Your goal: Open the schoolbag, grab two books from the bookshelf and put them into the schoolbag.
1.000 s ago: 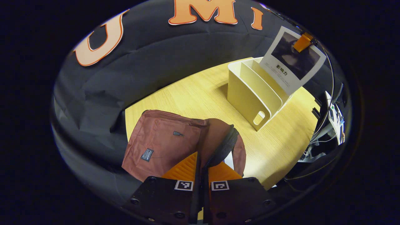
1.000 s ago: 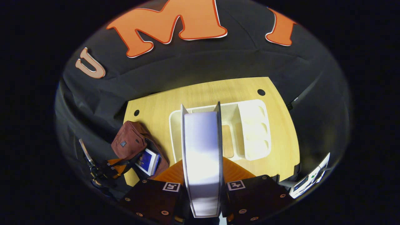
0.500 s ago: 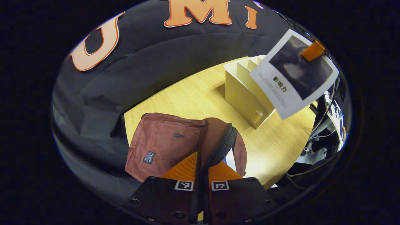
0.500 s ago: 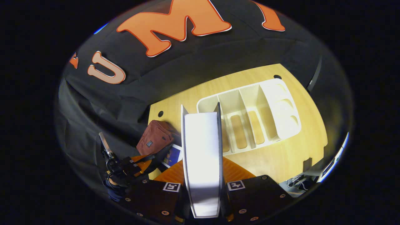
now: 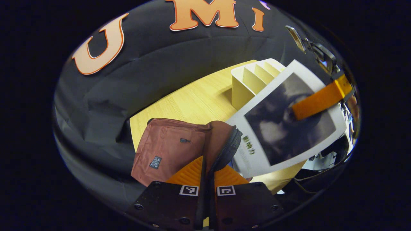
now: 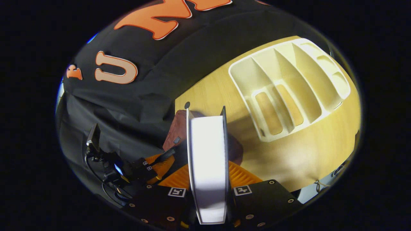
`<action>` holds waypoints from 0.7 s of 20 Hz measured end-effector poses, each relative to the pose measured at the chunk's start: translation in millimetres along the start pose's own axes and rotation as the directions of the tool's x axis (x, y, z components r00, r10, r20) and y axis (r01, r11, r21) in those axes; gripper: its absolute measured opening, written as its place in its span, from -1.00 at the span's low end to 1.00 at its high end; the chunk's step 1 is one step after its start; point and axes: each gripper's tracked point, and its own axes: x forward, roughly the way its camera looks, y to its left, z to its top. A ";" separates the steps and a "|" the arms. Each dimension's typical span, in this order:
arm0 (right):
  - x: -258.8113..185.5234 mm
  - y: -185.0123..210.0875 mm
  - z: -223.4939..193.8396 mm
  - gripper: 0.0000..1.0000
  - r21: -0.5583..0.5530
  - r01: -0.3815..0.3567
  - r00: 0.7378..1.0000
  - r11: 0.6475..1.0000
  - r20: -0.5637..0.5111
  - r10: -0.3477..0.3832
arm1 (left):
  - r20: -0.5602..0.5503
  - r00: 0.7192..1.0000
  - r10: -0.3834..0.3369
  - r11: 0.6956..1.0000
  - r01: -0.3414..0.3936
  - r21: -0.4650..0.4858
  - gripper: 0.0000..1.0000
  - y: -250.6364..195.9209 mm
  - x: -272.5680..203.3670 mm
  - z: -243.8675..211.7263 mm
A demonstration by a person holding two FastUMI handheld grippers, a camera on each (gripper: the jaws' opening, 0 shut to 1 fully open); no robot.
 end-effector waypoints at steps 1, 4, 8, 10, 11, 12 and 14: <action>9.3 1.2 -4.2 -0.22 0.017 -0.015 1.000 1.000 0.010 0.015 | 0.002 1.000 -0.002 1.000 0.002 0.001 -0.87 -1.5 -0.5 0.8; 35.3 3.6 -9.9 -0.22 0.043 -0.050 0.997 0.998 0.066 0.047 | 0.016 1.000 -0.002 1.000 0.002 0.007 -0.87 -3.0 -4.0 1.5; 64.8 7.8 -14.1 -0.22 0.096 -0.112 0.987 0.989 0.124 0.100 | 0.028 1.000 -0.006 1.000 0.006 0.017 -0.87 -7.3 -8.3 5.1; 76.7 10.3 -20.4 -0.22 0.130 -0.148 0.982 0.980 0.135 0.131 | 0.033 0.999 -0.006 1.000 0.006 0.019 -0.87 -8.3 -8.1 8.2; 83.4 11.0 -21.9 -0.22 0.140 -0.164 0.979 0.976 0.145 0.144 | 0.036 0.999 -0.005 1.000 0.005 0.019 -0.87 -9.4 -9.2 9.9; 90.3 13.6 -27.5 -0.23 0.153 -0.179 0.976 0.972 0.151 0.156 | 0.036 0.999 -0.008 1.000 0.007 0.020 -0.87 -9.9 -8.8 10.6; 104.2 17.1 -32.4 -0.23 0.171 -0.205 0.971 0.964 0.157 0.179 | 0.037 0.999 -0.011 0.999 0.010 0.035 -0.87 -14.4 -10.1 11.8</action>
